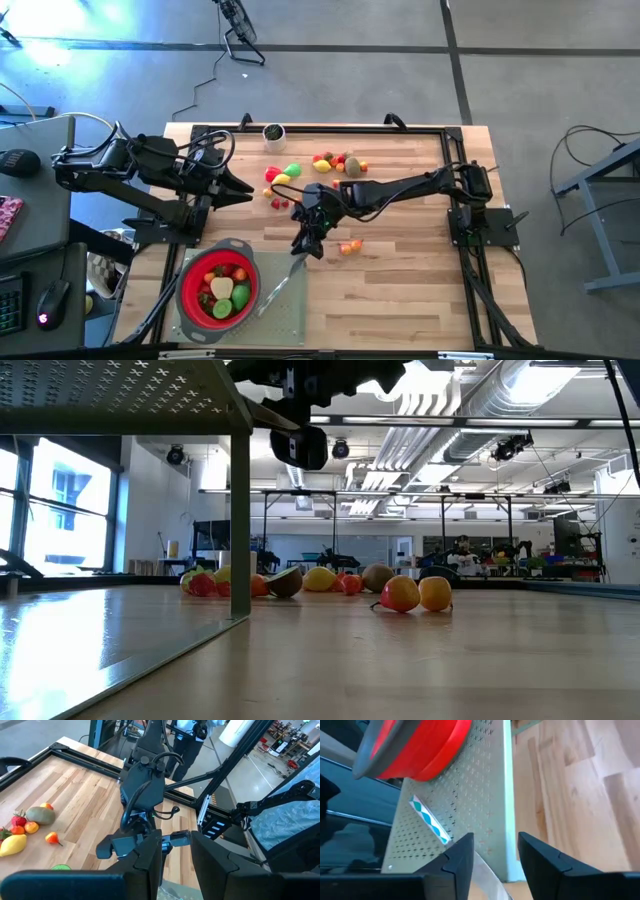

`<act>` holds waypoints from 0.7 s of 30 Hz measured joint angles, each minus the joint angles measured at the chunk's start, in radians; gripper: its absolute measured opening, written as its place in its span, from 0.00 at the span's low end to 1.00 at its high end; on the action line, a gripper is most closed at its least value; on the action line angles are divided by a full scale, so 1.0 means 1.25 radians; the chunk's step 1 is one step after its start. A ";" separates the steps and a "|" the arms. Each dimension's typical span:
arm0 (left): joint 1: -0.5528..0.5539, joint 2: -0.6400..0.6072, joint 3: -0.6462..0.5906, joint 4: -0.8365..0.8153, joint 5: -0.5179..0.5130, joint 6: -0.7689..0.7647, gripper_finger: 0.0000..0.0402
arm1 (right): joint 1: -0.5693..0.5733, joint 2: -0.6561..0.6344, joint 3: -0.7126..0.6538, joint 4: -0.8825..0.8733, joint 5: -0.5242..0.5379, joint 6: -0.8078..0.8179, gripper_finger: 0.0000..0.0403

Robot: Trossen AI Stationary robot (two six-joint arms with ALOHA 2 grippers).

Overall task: Pick & Place Fruit
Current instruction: Put the table knife on the shelf

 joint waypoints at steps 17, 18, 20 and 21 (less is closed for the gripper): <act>0.000 0.000 0.000 0.000 0.000 0.000 0.25 | -0.037 -0.019 0.002 0.106 -0.185 0.056 0.37; 0.000 0.000 0.000 0.000 0.000 0.000 0.25 | -0.038 -0.030 0.002 0.093 -0.194 0.057 0.36; 0.000 0.000 0.000 0.000 -0.007 0.000 0.25 | -0.038 -0.049 0.002 0.081 -0.199 0.053 0.31; 0.000 0.000 0.000 0.000 -0.014 0.001 0.25 | -0.037 -0.061 0.002 0.064 -0.195 0.042 0.27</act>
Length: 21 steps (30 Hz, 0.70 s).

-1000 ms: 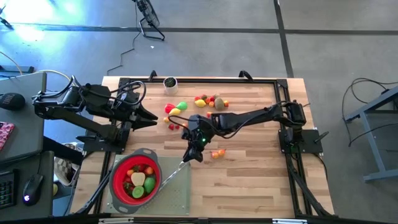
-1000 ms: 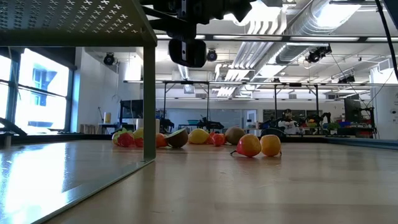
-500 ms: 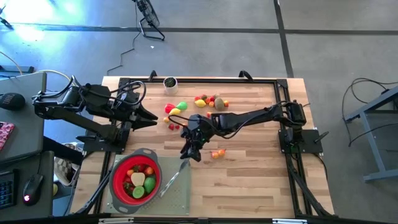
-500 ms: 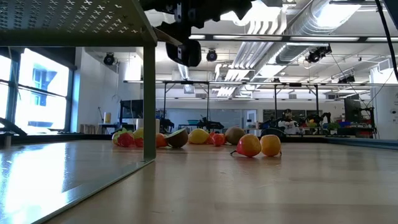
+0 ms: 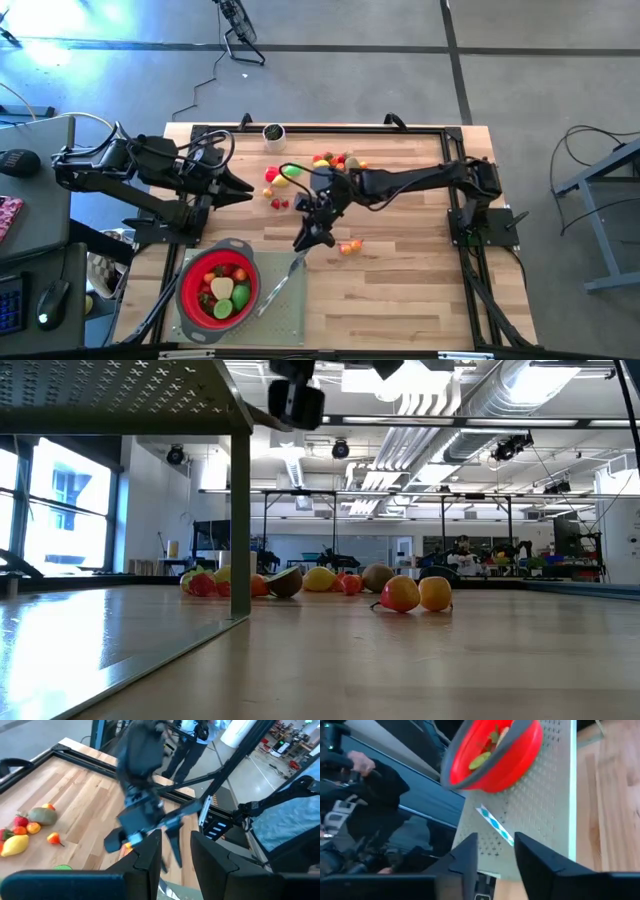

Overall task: Pick & Place Fruit
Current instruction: Put the table knife on the shelf

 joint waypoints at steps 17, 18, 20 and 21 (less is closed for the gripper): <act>0.000 -0.003 0.000 -0.009 -0.020 0.000 0.25 | 0.070 -0.048 -0.001 -0.424 0.234 -0.064 0.01; 0.000 -0.003 0.000 -0.009 -0.021 0.000 0.25 | 0.078 -0.046 -0.001 -0.431 0.262 -0.063 0.01; 0.000 -0.003 0.000 -0.008 -0.026 0.000 0.25 | 0.096 -0.046 -0.001 -0.427 0.330 -0.050 0.01; 0.000 -0.003 0.000 -0.009 -0.030 0.000 0.25 | 0.104 -0.046 -0.001 -0.424 0.367 -0.045 0.01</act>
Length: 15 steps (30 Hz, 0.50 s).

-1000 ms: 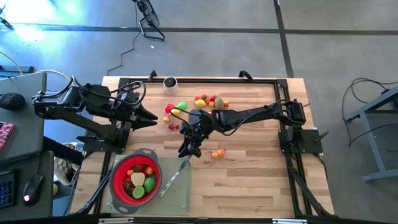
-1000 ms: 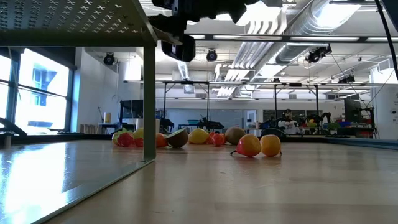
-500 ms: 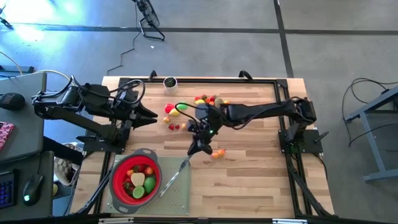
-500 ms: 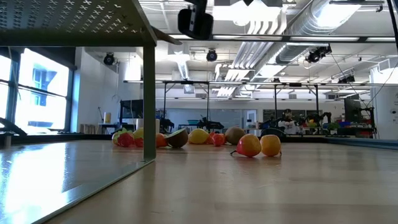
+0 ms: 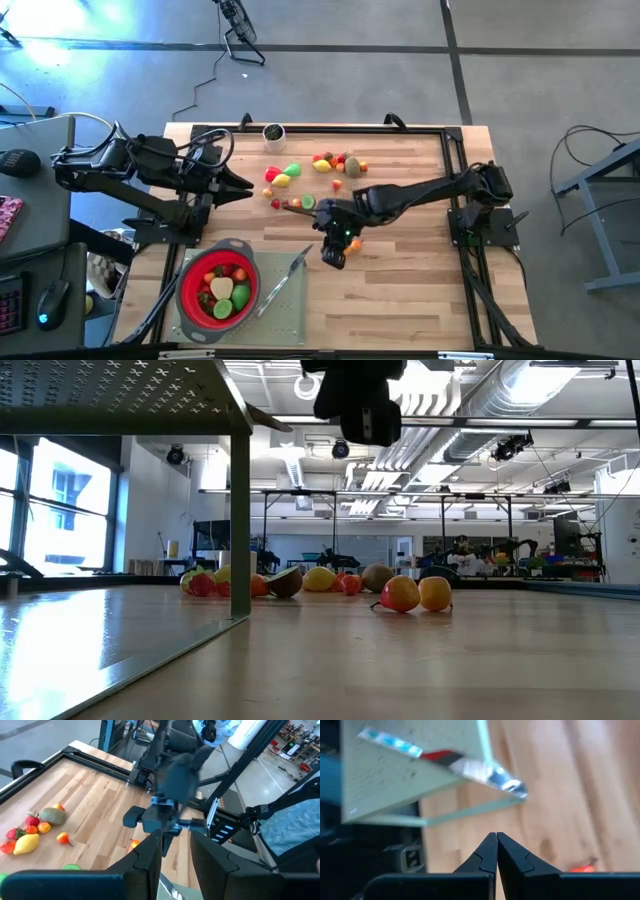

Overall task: Pick & Place Fruit
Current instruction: Put the table knife on the shelf

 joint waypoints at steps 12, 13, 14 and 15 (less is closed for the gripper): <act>0.000 0.000 0.000 0.001 -0.007 0.000 0.25 | 0.034 0.069 0.000 0.041 0.142 0.019 0.00; 0.000 0.000 0.000 -0.001 -0.008 0.000 0.25 | 0.034 0.070 0.000 0.044 0.154 0.022 0.00; 0.000 0.001 0.000 -0.001 -0.009 0.000 0.25 | 0.034 0.072 0.000 0.044 0.173 0.023 0.00; 0.000 0.001 0.000 0.000 -0.010 0.000 0.25 | 0.034 0.074 0.000 0.059 0.185 0.024 0.00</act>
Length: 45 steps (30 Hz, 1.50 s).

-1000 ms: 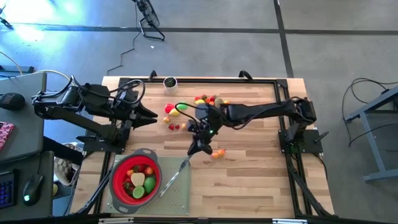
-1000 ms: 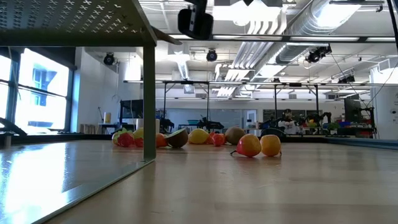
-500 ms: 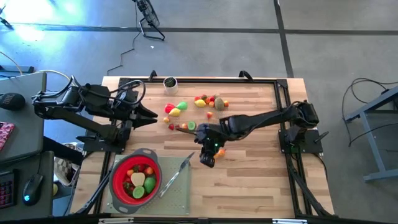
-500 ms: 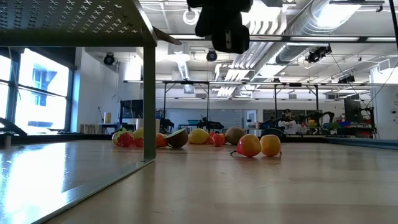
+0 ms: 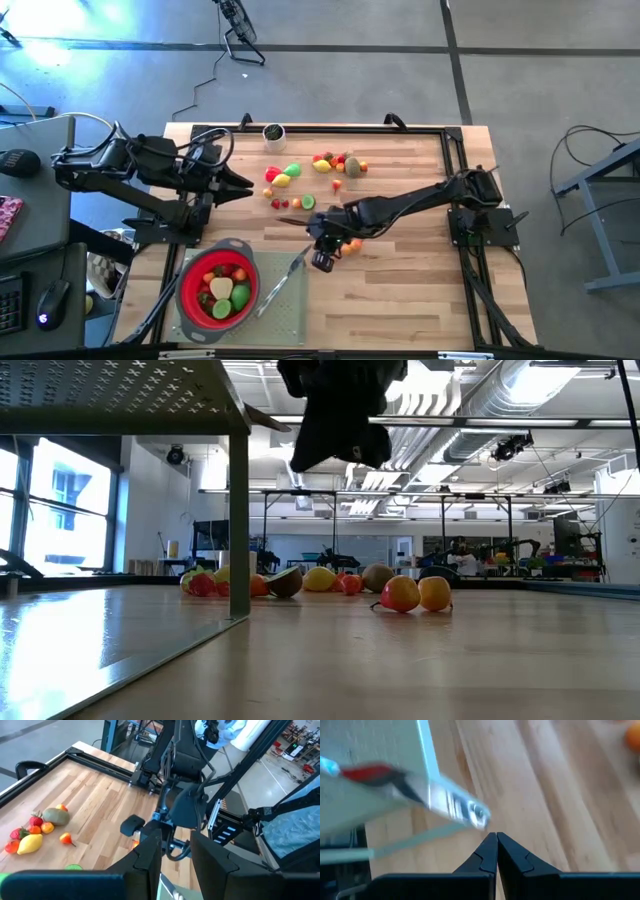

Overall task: Pick & Place Fruit
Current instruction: Put the table knife on the shelf

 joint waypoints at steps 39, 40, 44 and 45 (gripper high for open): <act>0.000 0.002 0.000 -0.011 -0.002 0.000 0.25 | -0.073 0.030 0.000 0.182 0.067 -0.115 0.00; 0.000 0.002 0.000 -0.013 -0.002 0.000 0.25 | -0.071 0.030 0.000 0.190 0.061 -0.122 0.00; 0.000 0.002 0.000 -0.016 -0.002 0.000 0.25 | -0.061 0.030 0.000 0.205 0.037 -0.128 0.00; 0.000 0.002 0.000 -0.016 -0.002 0.000 0.25 | -0.059 0.030 0.000 0.203 0.027 -0.127 0.00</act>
